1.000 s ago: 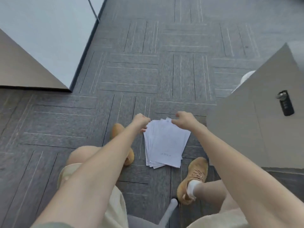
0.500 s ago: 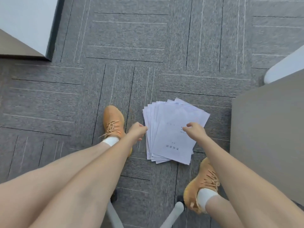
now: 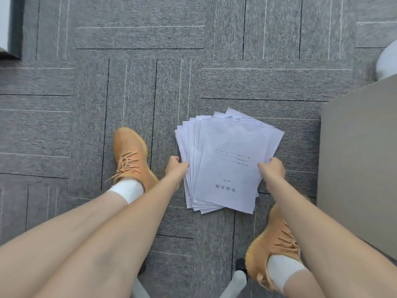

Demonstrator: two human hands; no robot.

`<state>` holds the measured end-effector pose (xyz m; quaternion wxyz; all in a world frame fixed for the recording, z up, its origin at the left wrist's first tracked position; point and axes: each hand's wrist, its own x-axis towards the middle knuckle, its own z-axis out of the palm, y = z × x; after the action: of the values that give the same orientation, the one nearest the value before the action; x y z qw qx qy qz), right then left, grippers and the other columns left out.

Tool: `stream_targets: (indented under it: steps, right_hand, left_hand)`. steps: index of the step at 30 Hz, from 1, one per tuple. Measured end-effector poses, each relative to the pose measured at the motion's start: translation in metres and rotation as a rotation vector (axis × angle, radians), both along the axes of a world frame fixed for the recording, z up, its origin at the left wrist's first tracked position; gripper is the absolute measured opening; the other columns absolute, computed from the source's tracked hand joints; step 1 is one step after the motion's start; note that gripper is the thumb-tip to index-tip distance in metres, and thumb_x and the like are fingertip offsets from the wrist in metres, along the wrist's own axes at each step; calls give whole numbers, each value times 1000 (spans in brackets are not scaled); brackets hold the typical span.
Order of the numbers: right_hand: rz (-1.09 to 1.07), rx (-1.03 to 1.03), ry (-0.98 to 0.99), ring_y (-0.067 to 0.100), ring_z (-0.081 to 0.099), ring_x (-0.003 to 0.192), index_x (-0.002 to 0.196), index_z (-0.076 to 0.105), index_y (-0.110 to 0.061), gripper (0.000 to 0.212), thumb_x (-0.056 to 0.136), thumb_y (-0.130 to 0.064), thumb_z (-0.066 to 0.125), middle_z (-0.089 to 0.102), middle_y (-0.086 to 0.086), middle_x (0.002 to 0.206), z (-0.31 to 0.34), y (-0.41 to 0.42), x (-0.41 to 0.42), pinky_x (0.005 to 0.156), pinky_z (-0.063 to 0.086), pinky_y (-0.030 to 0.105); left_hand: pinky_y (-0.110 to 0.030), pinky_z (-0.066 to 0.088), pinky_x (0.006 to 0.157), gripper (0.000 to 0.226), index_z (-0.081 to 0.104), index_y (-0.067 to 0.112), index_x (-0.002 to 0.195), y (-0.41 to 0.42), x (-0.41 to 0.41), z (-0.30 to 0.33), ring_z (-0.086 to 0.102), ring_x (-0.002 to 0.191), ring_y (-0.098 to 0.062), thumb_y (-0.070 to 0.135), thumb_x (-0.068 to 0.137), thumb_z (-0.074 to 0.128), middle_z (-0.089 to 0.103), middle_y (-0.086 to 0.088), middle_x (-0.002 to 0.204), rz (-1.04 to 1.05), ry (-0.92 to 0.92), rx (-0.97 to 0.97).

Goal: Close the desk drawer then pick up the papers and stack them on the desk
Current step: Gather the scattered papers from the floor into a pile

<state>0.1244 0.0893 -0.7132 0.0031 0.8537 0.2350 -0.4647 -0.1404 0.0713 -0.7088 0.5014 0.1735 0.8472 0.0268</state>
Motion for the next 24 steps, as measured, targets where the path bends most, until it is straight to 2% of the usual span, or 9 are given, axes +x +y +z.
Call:
stream_targets:
  steps: [2, 4, 6, 9, 12, 14, 19, 22, 24]
  right_hand:
    - [-27, 9, -31, 38, 58, 108, 120, 58, 0, 36, 86, -9, 52, 59, 19, 131, -8, -2, 2, 90, 52, 49]
    - [-45, 2, -70, 33, 52, 95, 122, 56, 2, 36, 88, -9, 49, 47, 18, 138, -12, -5, 1, 79, 49, 43]
    - [-42, 2, -86, 31, 47, 90, 122, 55, 3, 35, 90, -8, 48, 39, 19, 142, -16, -8, 0, 78, 45, 40]
    - [-32, 63, -58, 35, 56, 98, 112, 61, -4, 29, 87, -9, 48, 54, 18, 131, -19, -9, -3, 82, 51, 42]
    - [31, 107, -20, 35, 58, 106, 113, 63, -7, 26, 92, -8, 48, 63, 16, 119, -20, -10, -5, 76, 41, 34]
    - [65, 114, -21, 32, 57, 104, 118, 62, -6, 27, 94, -8, 48, 60, 17, 123, -22, -11, -4, 76, 37, 32]
    - [94, 107, -36, 24, 47, 94, 129, 55, -9, 33, 97, -14, 47, 47, 16, 137, -25, -13, -4, 81, 41, 35]
    - [127, 102, 1, 26, 53, 99, 132, 51, -9, 36, 96, -12, 49, 53, 15, 133, -26, -14, -5, 78, 41, 34]
    - [124, 90, 37, 28, 57, 105, 131, 52, -8, 37, 94, -11, 51, 59, 13, 129, -26, -15, -7, 79, 44, 36]
  left_hand:
    - [-34, 44, 89, 54, 41, 12, 138, 0, 2, -7, 52, 118, -27, 18, 86, 53, 51, -9, 137, 5, 35, 3]
    - [-34, 41, 83, 52, 41, 11, 137, 0, 4, -12, 51, 111, -26, 17, 86, 53, 49, -11, 138, -2, 46, -3]
    - [-34, 40, 80, 51, 41, 11, 135, 1, 3, -16, 49, 103, -24, 16, 86, 53, 48, -12, 136, -18, 47, -9]
    - [-35, 46, 77, 50, 40, 12, 131, 1, 1, -18, 54, 102, -26, 18, 84, 55, 51, -13, 130, -40, 34, -15]
    - [-40, 51, 85, 47, 37, 11, 128, -1, 1, -20, 58, 103, -29, 14, 84, 53, 56, -12, 122, -55, -9, -22]
    - [-40, 49, 86, 46, 33, 11, 129, -2, 4, -20, 57, 102, -29, 11, 86, 51, 57, -11, 120, -59, -24, -26]
    - [-39, 45, 90, 47, 31, 8, 131, -2, 15, -19, 52, 110, -31, 5, 86, 45, 52, -15, 132, -94, -2, -31]
    - [-43, 43, 102, 61, 24, 12, 141, -3, 27, -18, 46, 125, -37, 8, 84, 46, 39, -17, 144, -137, 7, -48]
    - [-45, 42, 102, 63, 26, 18, 138, -4, 32, -17, 47, 122, -39, 15, 80, 50, 37, -17, 139, -145, 45, -49]
